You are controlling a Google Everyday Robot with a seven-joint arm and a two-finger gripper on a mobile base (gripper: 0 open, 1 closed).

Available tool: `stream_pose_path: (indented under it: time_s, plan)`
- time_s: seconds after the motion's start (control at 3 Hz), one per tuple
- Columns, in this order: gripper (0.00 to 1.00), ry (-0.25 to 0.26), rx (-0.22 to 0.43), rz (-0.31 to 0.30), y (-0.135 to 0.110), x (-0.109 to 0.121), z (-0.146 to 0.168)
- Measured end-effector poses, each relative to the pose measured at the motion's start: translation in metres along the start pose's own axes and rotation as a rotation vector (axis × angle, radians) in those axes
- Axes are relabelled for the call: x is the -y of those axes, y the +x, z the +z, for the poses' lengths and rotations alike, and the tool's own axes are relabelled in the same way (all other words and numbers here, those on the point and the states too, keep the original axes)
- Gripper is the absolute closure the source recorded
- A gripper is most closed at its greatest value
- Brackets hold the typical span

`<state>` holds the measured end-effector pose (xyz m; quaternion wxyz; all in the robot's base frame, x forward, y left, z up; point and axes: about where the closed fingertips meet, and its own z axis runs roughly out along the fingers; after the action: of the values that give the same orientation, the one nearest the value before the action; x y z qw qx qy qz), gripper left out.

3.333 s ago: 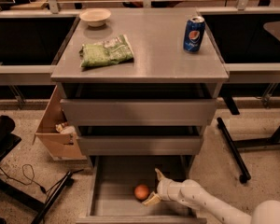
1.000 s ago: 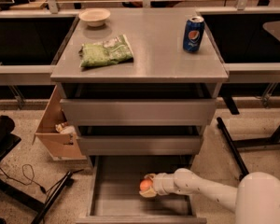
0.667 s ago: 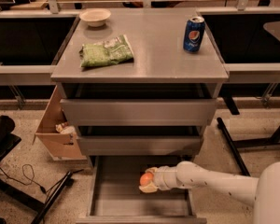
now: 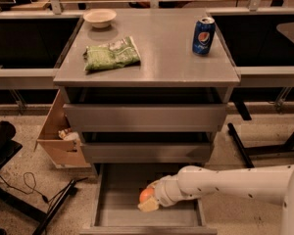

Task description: Pick orange from bottom drawer and place on counter

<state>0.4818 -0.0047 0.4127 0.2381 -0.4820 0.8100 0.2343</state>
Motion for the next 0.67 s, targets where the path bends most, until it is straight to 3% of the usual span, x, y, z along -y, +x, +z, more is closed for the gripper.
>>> stream_pose_path:
  time_s: [0.33, 0.67]
  plan:
    - [1.00, -0.007, -0.042, 0.023, -0.021, -0.037, -0.056]
    - [1.00, 0.049, -0.043, -0.029, -0.048, -0.030, -0.091]
